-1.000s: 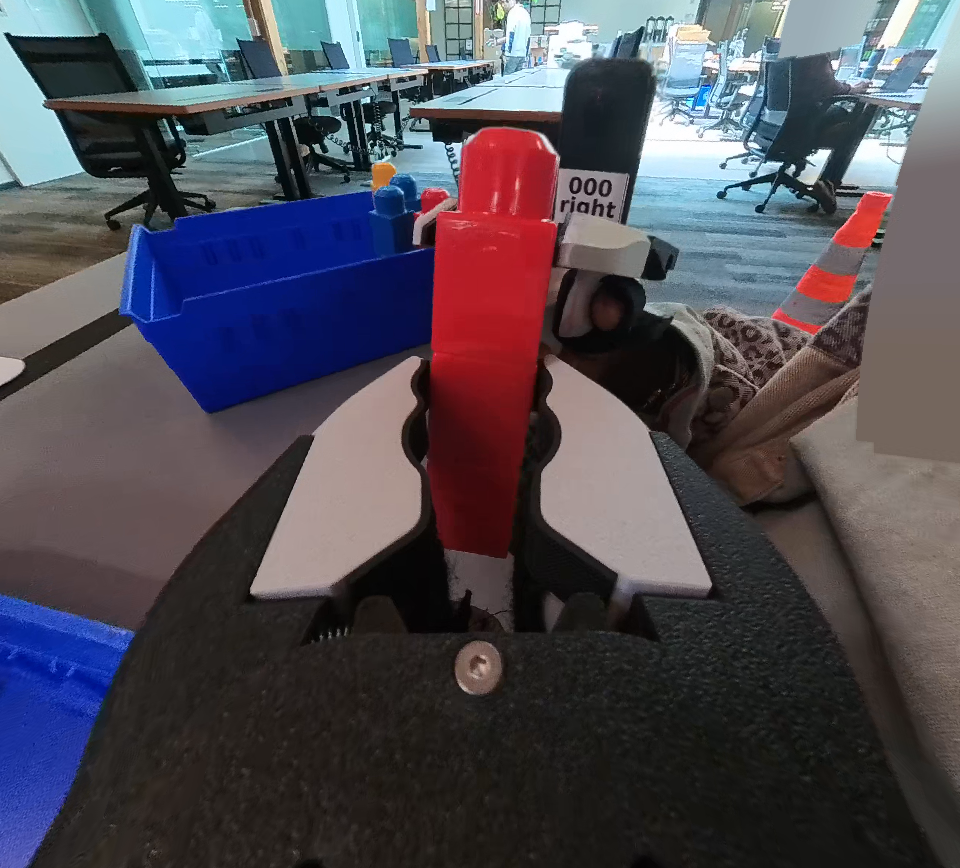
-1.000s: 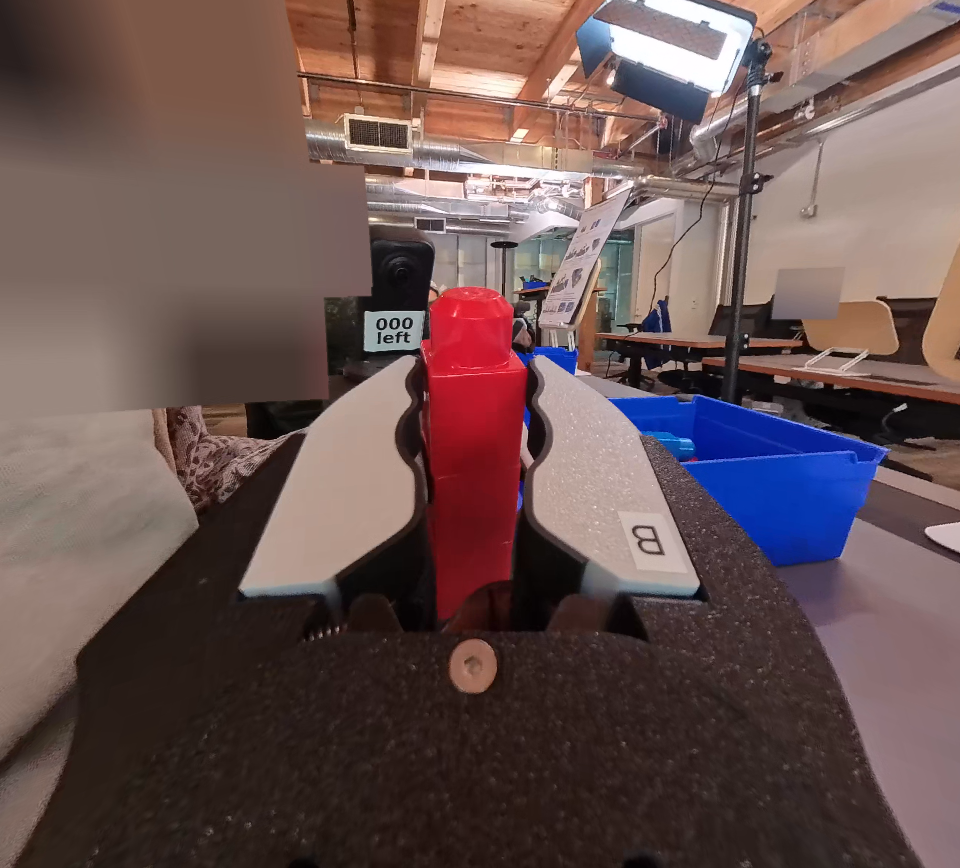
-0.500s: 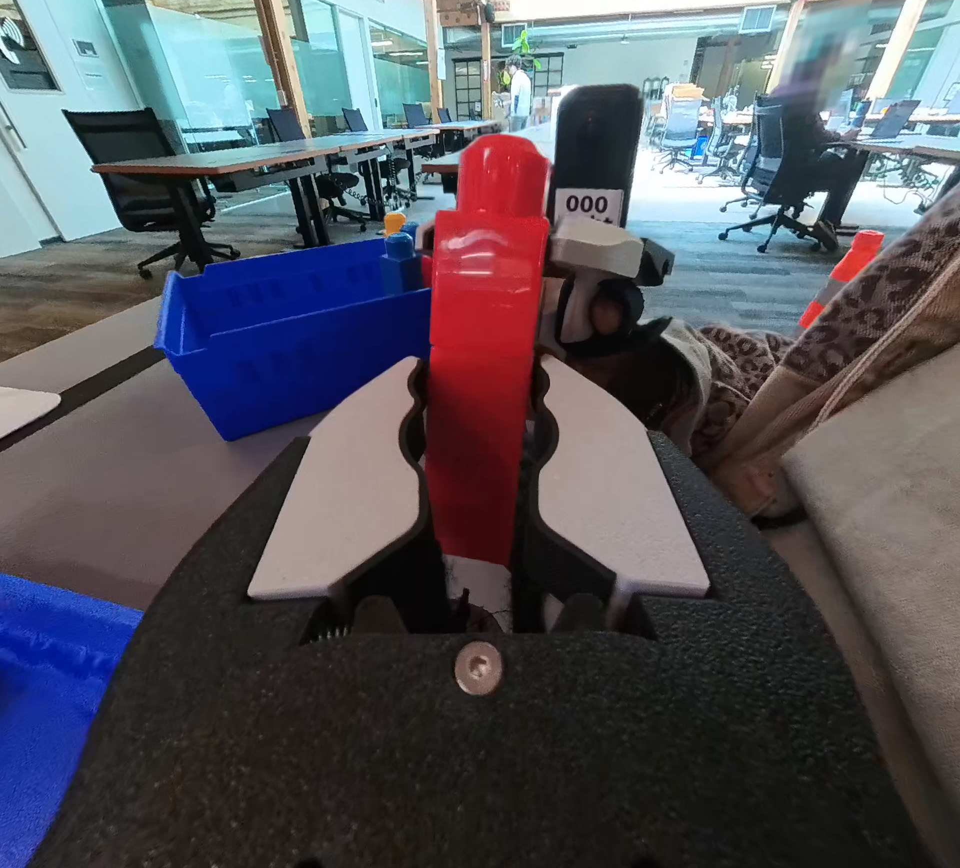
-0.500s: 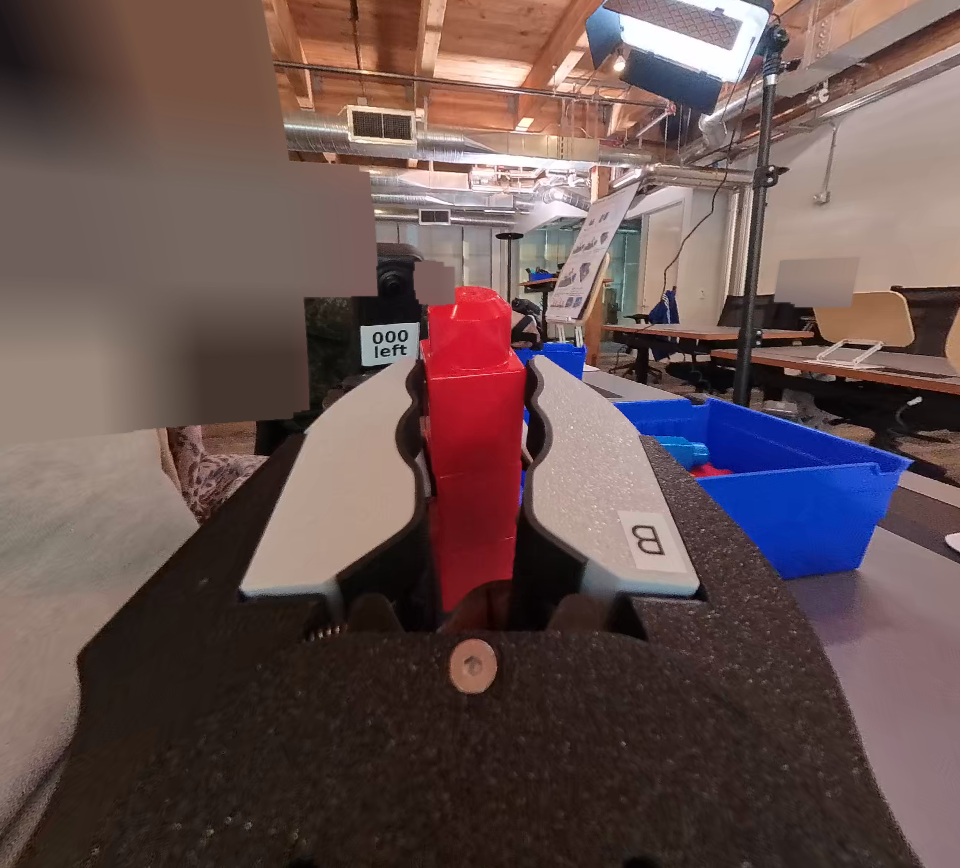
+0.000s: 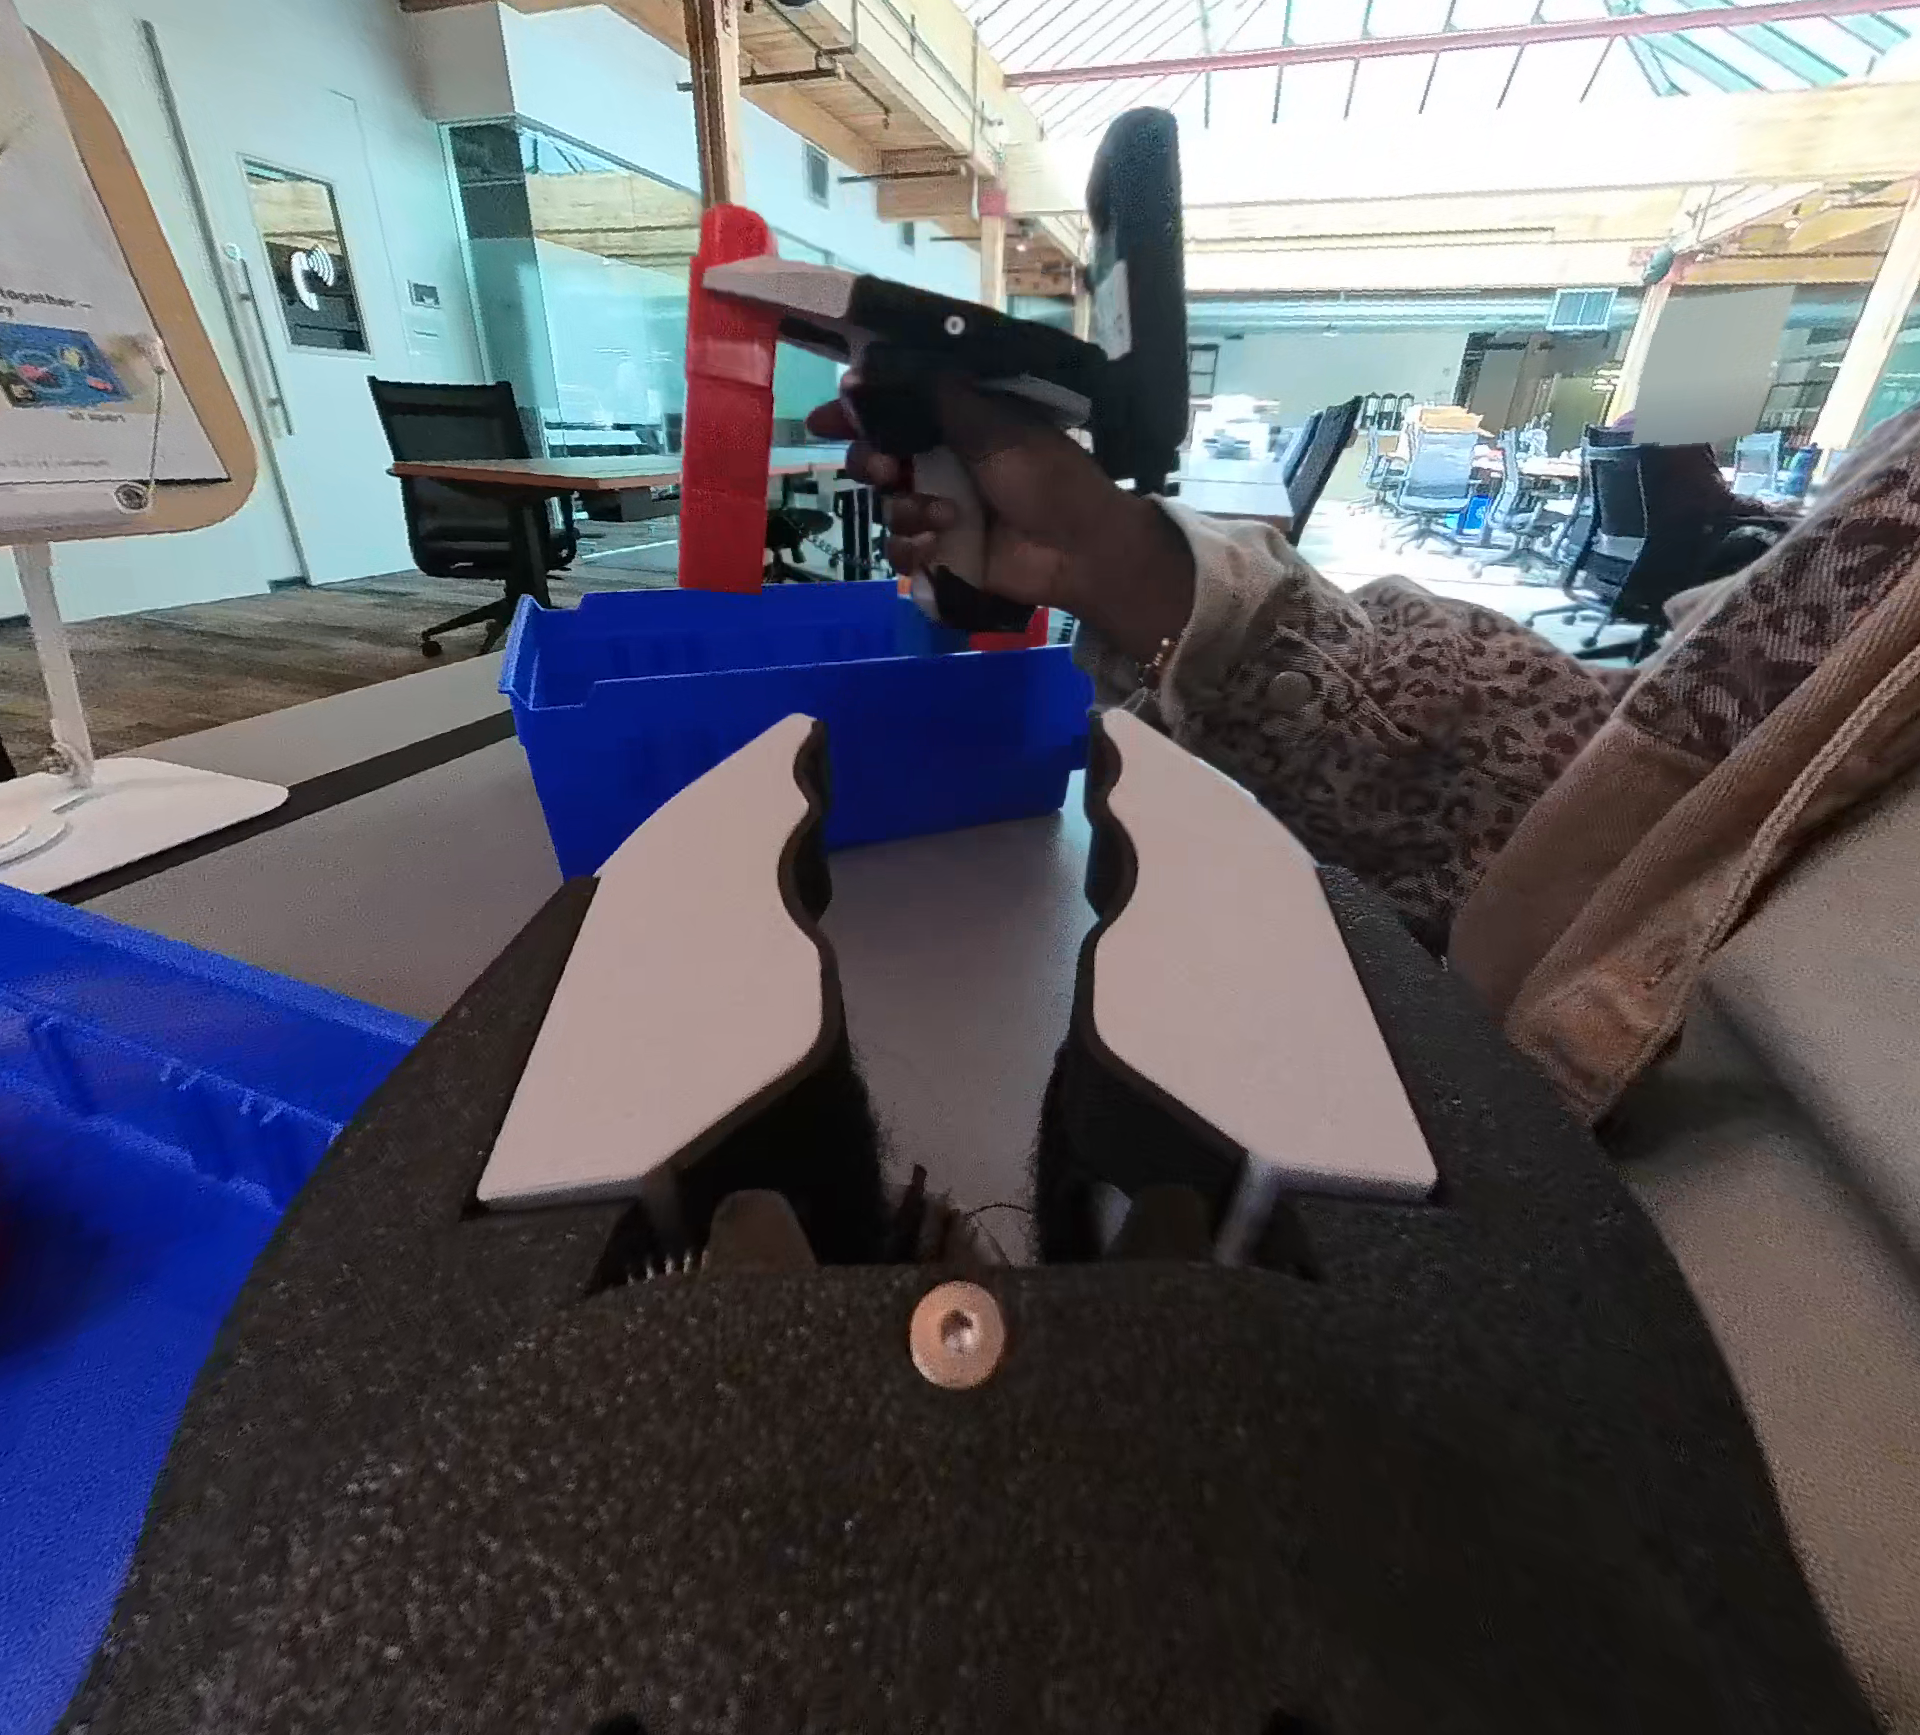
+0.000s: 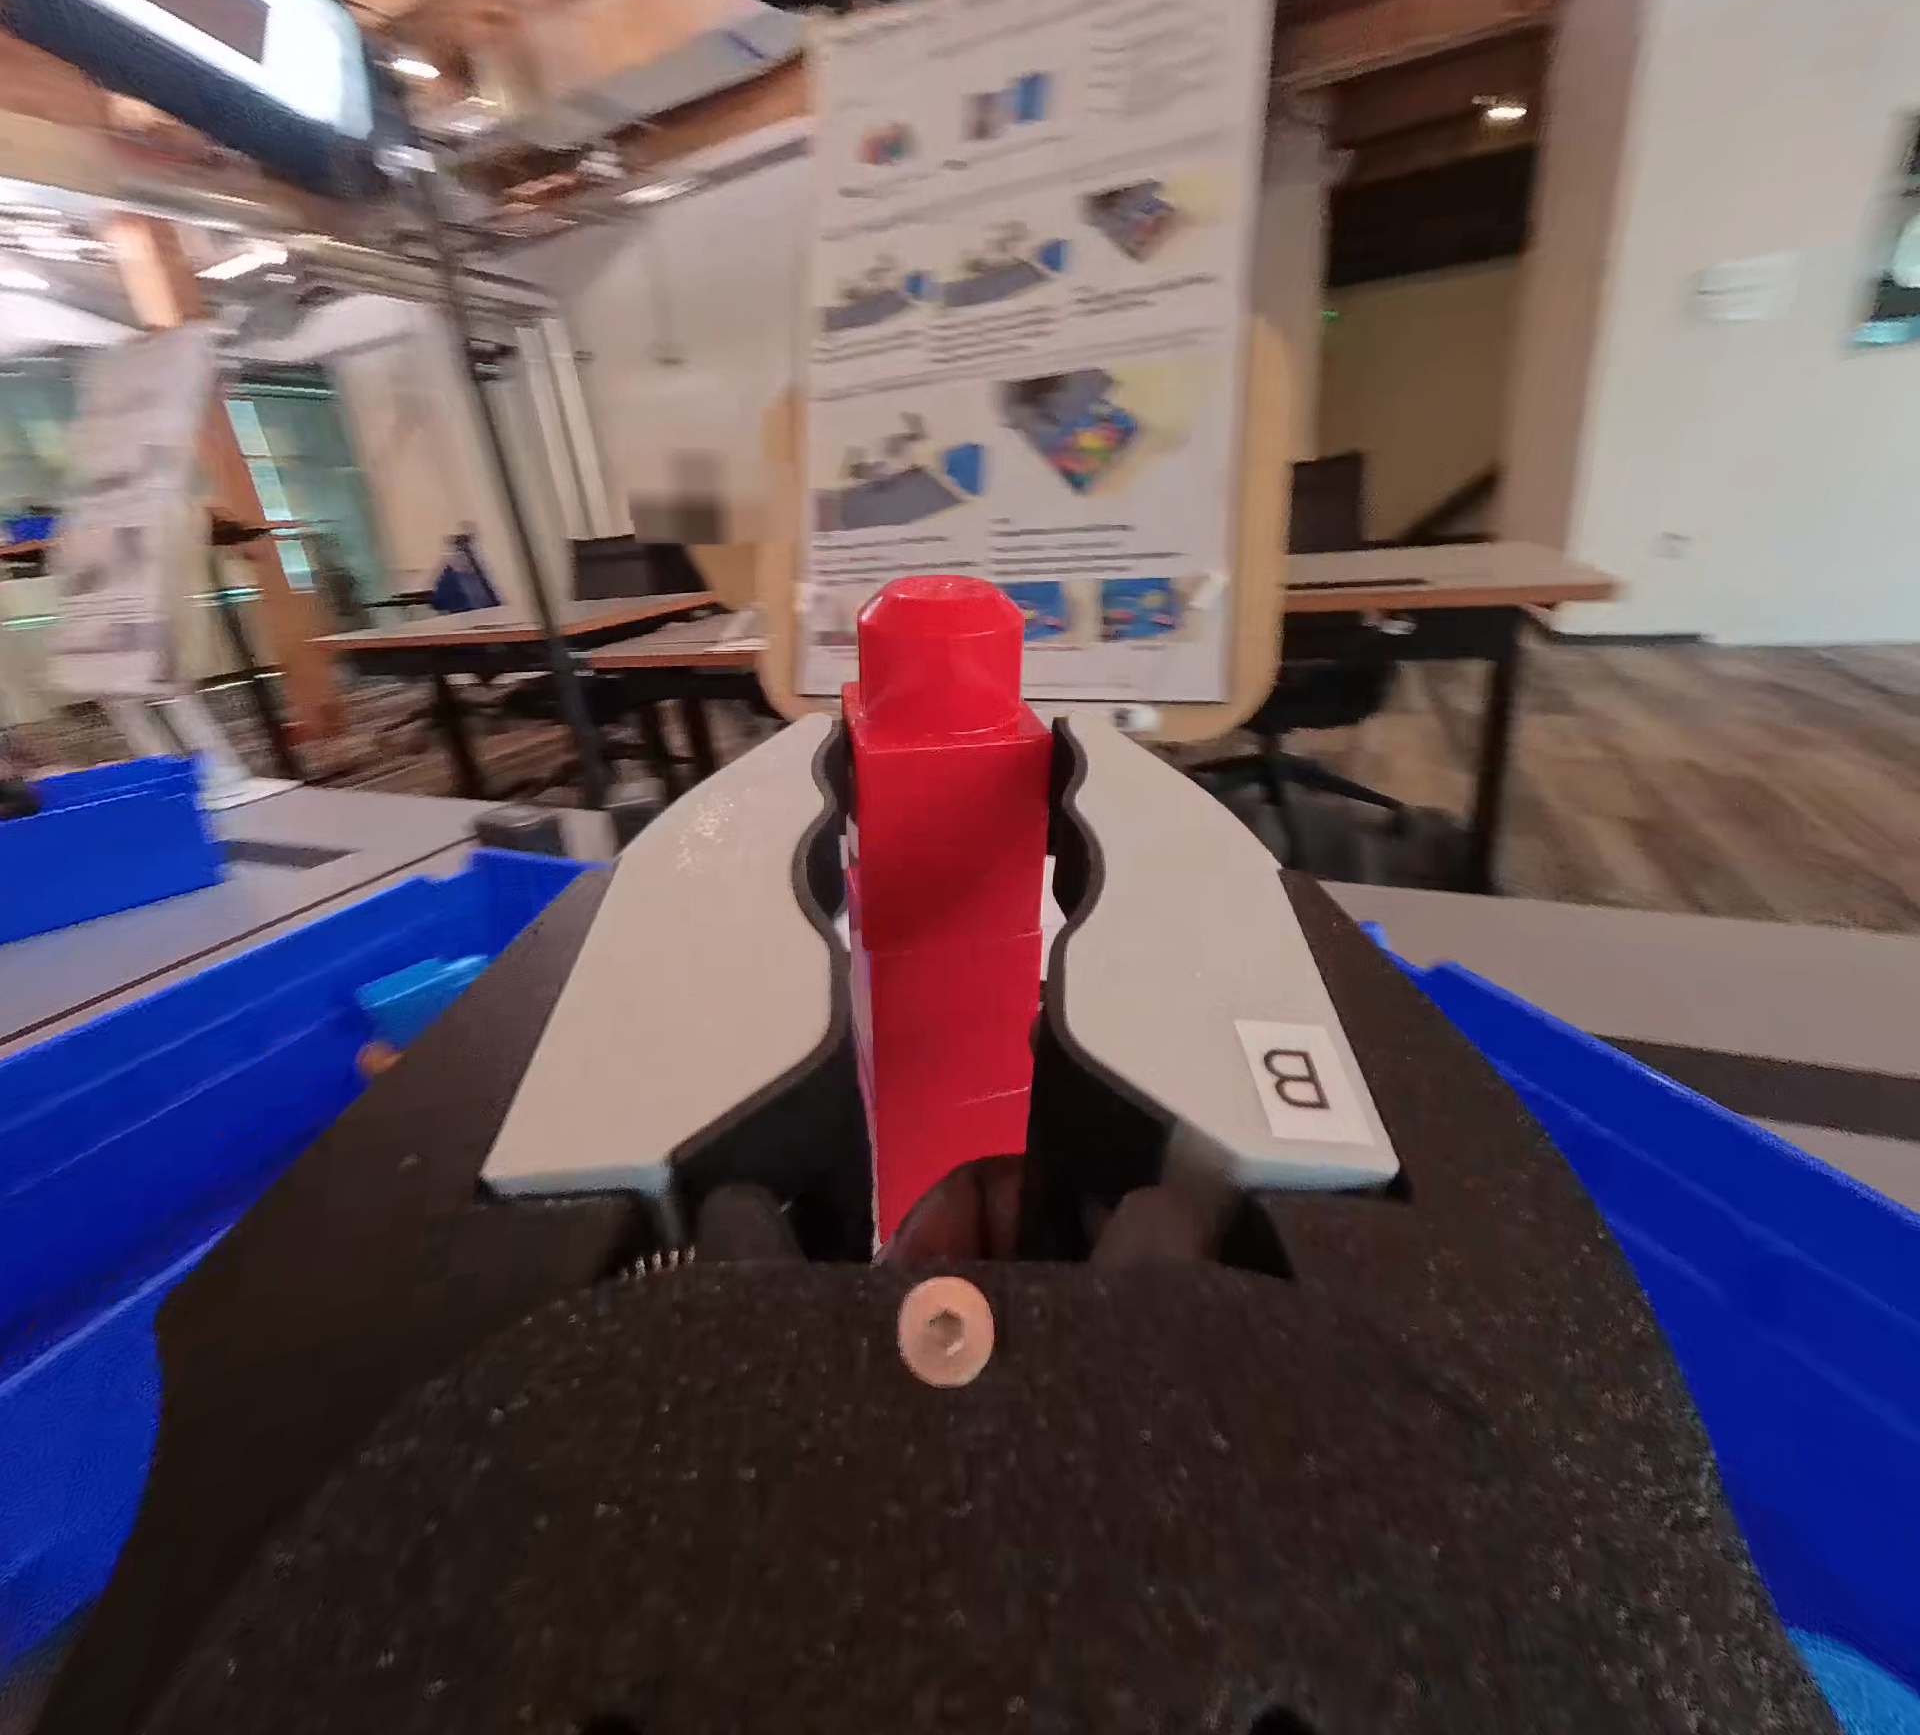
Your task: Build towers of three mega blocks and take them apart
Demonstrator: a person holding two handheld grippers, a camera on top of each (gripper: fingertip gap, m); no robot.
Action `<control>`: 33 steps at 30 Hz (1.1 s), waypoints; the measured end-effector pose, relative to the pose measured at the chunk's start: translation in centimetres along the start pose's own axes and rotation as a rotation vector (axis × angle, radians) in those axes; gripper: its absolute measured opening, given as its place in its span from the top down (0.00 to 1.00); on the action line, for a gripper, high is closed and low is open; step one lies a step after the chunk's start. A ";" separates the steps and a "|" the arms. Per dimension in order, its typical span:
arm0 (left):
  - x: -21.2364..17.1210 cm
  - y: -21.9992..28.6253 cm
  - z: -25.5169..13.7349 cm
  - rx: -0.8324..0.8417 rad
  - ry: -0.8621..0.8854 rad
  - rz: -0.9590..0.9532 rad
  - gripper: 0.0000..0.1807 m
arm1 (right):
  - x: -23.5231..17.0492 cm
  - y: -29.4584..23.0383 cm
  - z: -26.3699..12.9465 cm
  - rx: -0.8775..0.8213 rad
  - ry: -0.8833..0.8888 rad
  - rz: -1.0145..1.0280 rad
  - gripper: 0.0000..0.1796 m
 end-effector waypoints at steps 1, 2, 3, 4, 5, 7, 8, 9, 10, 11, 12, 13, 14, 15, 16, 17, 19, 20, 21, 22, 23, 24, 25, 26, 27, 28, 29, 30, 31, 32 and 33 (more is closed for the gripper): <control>-0.2 0.0 0.0 0.004 -0.008 0.008 0.74 | -0.7 1.2 1.0 -0.053 -0.009 -0.010 0.80; -0.5 0.0 0.0 0.008 -0.018 0.015 0.75 | -1.6 2.2 2.1 -0.101 -0.031 -0.032 0.80; -0.7 0.0 0.0 0.011 -0.029 0.023 0.75 | -2.6 3.2 3.0 -0.149 -0.065 -0.061 0.80; -0.9 0.0 0.0 0.015 -0.038 0.031 0.75 | -3.7 4.2 4.0 -0.187 -0.106 -0.092 0.80; -1.0 0.0 0.0 0.019 -0.043 0.037 0.75 | -4.8 5.0 4.8 -0.213 -0.157 -0.121 0.80; -1.0 -0.1 -0.1 0.022 -0.040 0.039 0.75 | -7.4 5.8 6.3 -0.199 -0.292 -0.143 0.80; -0.9 -0.1 -0.1 0.021 -0.036 0.034 0.75 | -8.7 6.0 6.8 -0.175 -0.361 -0.133 0.80; -0.9 -0.1 -0.1 0.022 -0.032 0.029 0.75 | -9.9 6.1 7.3 -0.143 -0.421 -0.118 0.80; -0.8 -0.2 -0.2 0.023 -0.029 0.026 0.75 | -11.1 6.0 7.6 -0.100 -0.485 -0.100 0.80; -0.8 -0.2 -0.2 0.026 -0.027 0.025 0.76 | -12.1 5.8 7.8 -0.060 -0.540 -0.081 0.80; -0.8 -0.2 -0.3 0.028 -0.027 0.024 0.76 | -12.8 5.8 7.9 -0.031 -0.572 -0.077 0.80; -0.8 -0.3 -0.3 0.030 -0.026 0.025 0.76 | -13.1 6.1 8.0 -0.027 -0.578 -0.084 0.80; -0.8 -0.3 -0.3 0.031 -0.026 0.025 0.76 | -13.3 6.4 8.1 -0.033 -0.573 -0.093 0.80; -0.8 -0.3 -0.4 0.031 -0.025 0.026 0.76 | -13.5 6.6 8.0 -0.035 -0.567 -0.095 0.80; -0.8 -0.3 -0.4 0.031 -0.024 0.026 0.76 | -13.8 6.7 7.9 -0.034 -0.567 -0.089 0.80; -0.8 -0.3 -0.4 0.030 -0.025 0.025 0.76 | -14.0 6.7 7.7 -0.028 -0.580 -0.080 0.80; -0.9 -0.2 -0.3 0.029 -0.026 0.025 0.76 | -14.1 6.5 7.5 -0.015 -0.594 -0.084 0.80; -0.9 -0.2 -0.3 0.029 -0.027 0.027 0.76 | -14.1 6.6 7.5 -0.022 -0.595 -0.086 0.80; -0.9 -0.2 -0.3 0.029 -0.028 0.029 0.76 | -14.2 6.6 7.4 -0.026 -0.601 -0.082 0.80; -1.0 -0.2 -0.3 0.029 -0.030 0.030 0.76 | -14.2 6.6 7.4 -0.026 -0.601 -0.075 0.80; -1.0 -0.2 -0.3 0.031 -0.033 0.031 0.76 | -14.1 6.6 7.4 -0.029 -0.593 -0.070 0.79; -1.1 -0.2 -0.3 0.032 -0.036 0.033 0.76 | -14.0 6.5 7.3 -0.028 -0.590 -0.070 0.80; -1.1 -0.2 -0.3 0.033 -0.037 0.034 0.76 | -14.0 6.4 7.2 -0.023 -0.596 -0.069 0.80; -1.1 -0.3 -0.3 0.033 -0.039 0.035 0.76 | -14.1 6.4 7.1 -0.021 -0.606 -0.070 0.80; -1.2 -0.3 -0.3 0.033 -0.041 0.035 0.76 | -14.1 6.4 6.9 -0.024 -0.616 -0.076 0.80; -1.2 -0.3 -0.3 0.033 -0.043 0.034 0.76 | -14.1 6.5 6.8 -0.030 -0.623 -0.087 0.79; -1.3 -0.3 -0.3 0.034 -0.045 0.033 0.76 | -14.1 6.6 6.7 -0.037 -0.628 -0.102 0.78; -1.3 -0.3 -0.3 0.034 -0.048 0.032 0.76 | -14.0 6.7 6.6 -0.046 -0.630 -0.117 0.77; -1.4 -0.3 -0.2 0.034 -0.051 0.029 0.76 | -13.8 6.7 6.5 -0.055 -0.626 -0.131 0.76; -1.4 -0.2 -0.2 0.032 -0.052 0.024 0.76 | -13.5 6.8 6.5 -0.068 -0.617 -0.144 0.75; -1.4 -0.2 -0.2 0.031 -0.054 0.019 0.76 | -13.0 6.9 6.5 -0.087 -0.602 -0.161 0.74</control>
Point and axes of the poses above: each gripper's, where its closed fingertips meet, z out along the fingers, x out of its top, y = z × x across the jaws, the point moved 1 cm from there along -z, back along the fingers, and after that the axes turned 1 degree about y, right-handed, at the moved point
